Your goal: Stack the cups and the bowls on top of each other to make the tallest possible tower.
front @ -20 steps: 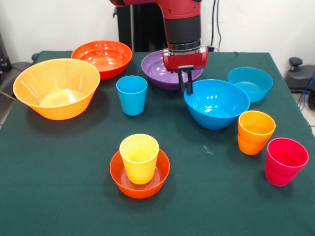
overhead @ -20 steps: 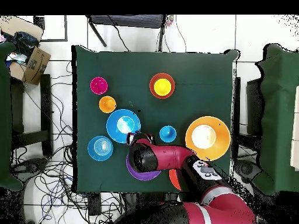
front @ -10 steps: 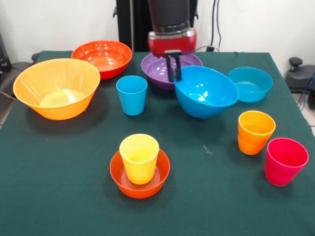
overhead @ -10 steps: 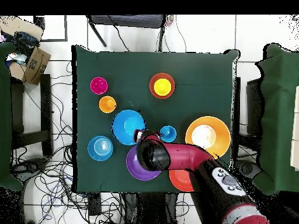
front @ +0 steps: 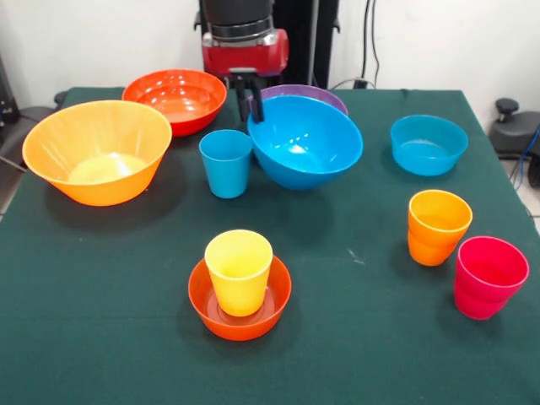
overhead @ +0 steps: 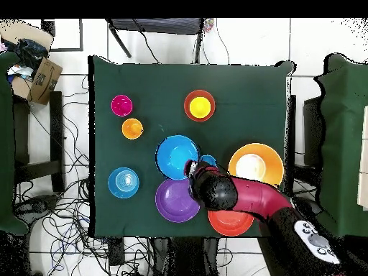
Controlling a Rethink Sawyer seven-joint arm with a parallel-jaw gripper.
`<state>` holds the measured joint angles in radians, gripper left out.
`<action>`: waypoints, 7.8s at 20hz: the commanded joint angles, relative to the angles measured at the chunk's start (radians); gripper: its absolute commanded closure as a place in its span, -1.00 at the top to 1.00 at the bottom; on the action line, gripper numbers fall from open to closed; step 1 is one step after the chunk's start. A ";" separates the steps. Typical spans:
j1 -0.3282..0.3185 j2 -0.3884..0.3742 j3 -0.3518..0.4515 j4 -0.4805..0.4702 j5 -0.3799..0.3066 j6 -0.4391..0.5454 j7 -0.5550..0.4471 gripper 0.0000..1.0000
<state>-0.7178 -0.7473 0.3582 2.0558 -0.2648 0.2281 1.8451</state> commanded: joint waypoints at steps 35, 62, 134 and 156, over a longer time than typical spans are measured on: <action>0.248 -0.032 -0.091 -0.421 0.160 0.454 0.094 -1.00; 0.087 0.113 0.052 -0.503 0.194 0.535 -0.098 -1.00; -0.101 0.227 0.305 -0.568 0.050 0.579 -0.201 -1.00; -0.186 0.277 0.395 -0.595 -0.014 0.652 -0.296 -1.00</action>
<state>-0.8920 -0.4972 0.6923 1.5036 -0.2099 0.7643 1.8449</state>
